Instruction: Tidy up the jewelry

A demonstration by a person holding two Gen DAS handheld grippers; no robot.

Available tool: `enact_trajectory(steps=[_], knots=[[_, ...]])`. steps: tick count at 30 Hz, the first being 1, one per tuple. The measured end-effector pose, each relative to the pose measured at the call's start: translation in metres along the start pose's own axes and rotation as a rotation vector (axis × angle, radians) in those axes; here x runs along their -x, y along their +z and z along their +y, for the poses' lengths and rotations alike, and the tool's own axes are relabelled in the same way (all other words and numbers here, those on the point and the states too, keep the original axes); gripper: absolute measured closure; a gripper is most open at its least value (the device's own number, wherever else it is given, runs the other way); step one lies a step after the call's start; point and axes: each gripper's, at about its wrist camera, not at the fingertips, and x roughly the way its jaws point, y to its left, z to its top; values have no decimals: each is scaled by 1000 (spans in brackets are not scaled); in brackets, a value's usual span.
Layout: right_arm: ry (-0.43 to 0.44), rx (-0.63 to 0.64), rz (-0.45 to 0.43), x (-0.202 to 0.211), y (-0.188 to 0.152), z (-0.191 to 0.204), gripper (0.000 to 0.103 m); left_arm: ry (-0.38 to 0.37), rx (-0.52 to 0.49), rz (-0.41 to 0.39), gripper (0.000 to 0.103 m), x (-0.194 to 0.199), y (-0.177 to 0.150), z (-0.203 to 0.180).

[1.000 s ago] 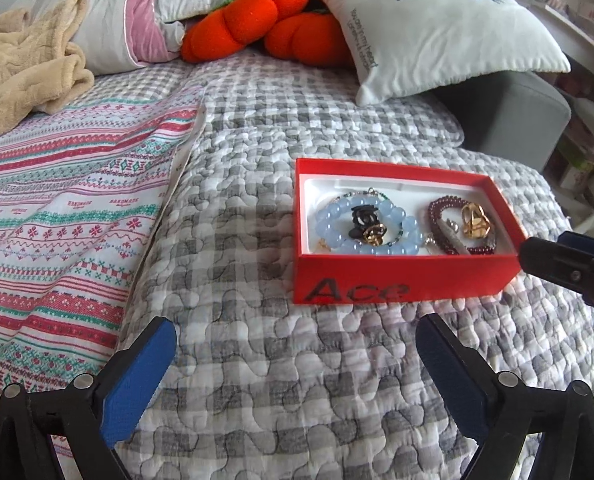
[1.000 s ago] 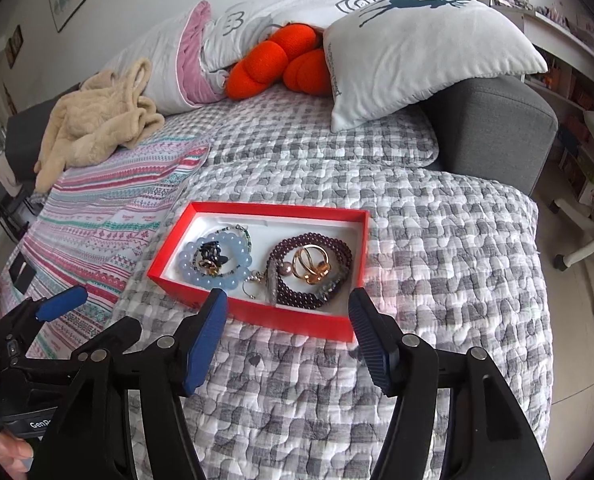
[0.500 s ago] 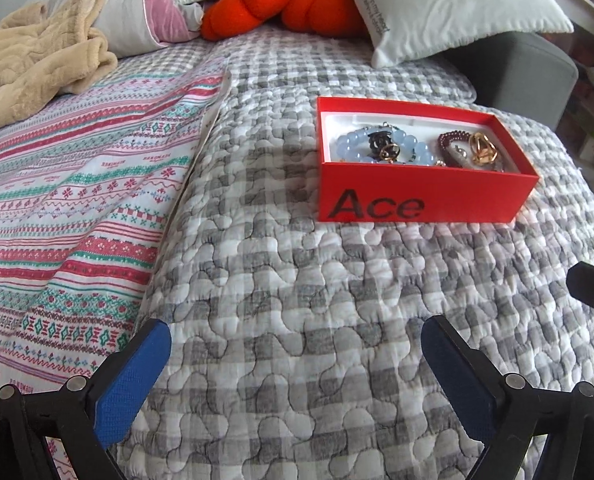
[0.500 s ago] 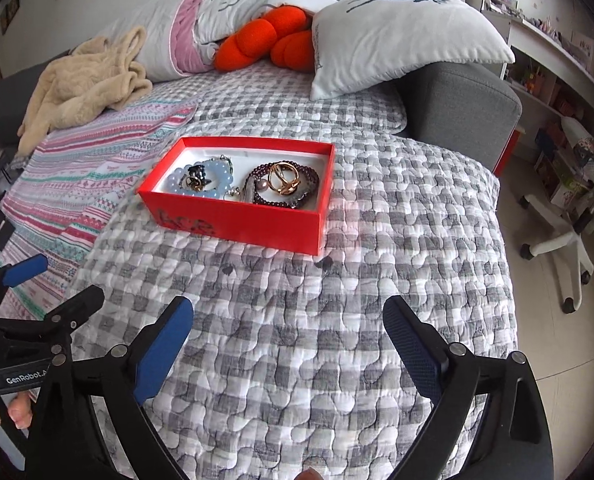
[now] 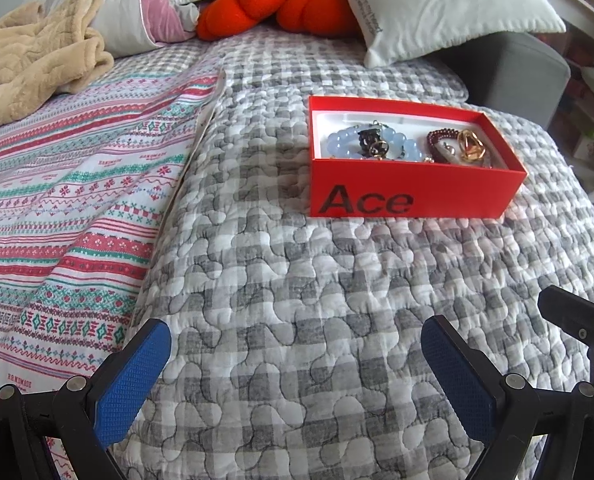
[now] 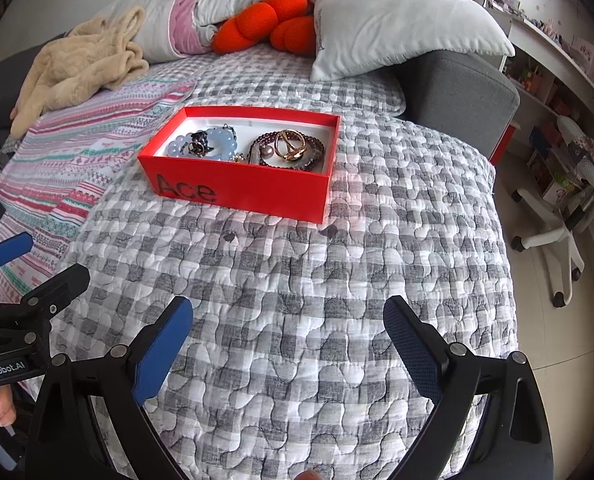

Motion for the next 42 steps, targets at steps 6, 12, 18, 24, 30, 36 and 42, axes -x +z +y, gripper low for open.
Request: enact_trajectory(steps=[6,12,18,24,30,36,42], knots=[[-4,-17,-1,-1,3,-1,5,2,7,-3,0,0,3,-3],[-8,-22,-9,0,3,-1,5,3,12,2,0,-2,4,-3],[-14,-24,-8,0,3,-2,5,8,12,-2,0,-1,4,-3],[-15,-26,-8,1,2,-2,5,3,18,1,0,-1,3,-2],[-18,-32,-10,1,3,-3,5,11,24,-4,0,0,4,-1],[-21,-40,-12,0,4,-3,5,19,27,-5,0,0,4,2],[-18,-47,-4,-3,4,-2,5,24,33,4,0,-4,5,3]])
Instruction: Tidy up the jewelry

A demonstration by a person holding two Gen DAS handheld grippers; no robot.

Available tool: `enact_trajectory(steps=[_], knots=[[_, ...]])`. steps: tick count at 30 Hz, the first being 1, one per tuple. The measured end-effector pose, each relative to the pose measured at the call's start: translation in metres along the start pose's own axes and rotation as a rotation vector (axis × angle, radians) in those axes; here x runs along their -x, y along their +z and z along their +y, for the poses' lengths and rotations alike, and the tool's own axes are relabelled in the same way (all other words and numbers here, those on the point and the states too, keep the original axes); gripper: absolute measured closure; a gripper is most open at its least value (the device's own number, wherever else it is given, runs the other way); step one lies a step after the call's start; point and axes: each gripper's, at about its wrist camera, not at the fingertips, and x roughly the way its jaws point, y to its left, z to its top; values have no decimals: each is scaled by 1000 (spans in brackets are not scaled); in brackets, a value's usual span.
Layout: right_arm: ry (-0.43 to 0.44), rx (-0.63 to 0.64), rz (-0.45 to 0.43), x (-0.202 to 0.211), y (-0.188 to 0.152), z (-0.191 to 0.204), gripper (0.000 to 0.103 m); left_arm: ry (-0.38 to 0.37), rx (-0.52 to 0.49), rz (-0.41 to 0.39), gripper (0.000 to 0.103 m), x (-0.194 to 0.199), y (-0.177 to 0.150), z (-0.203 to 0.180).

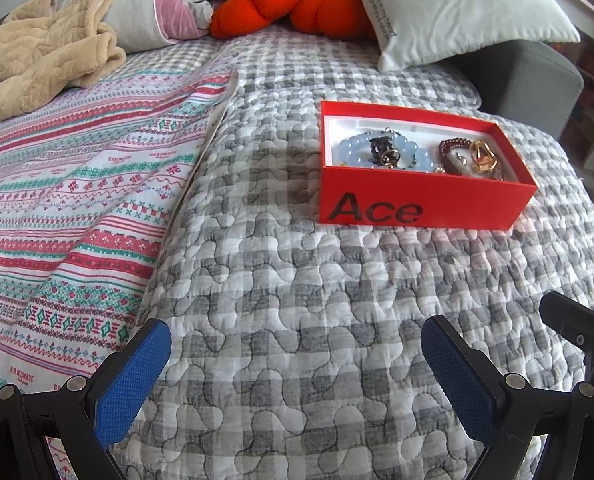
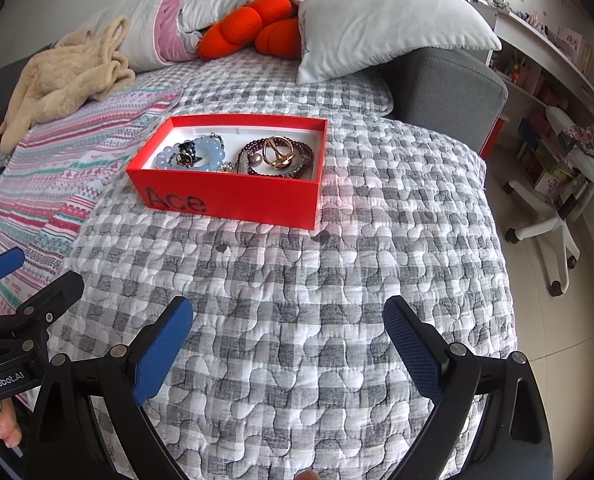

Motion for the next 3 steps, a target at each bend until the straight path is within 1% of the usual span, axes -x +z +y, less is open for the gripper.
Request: enact_trajectory(steps=[3], knots=[[-13,-9,-2,-5,0,0,5,-1,2,4,0,-7,0,0]])
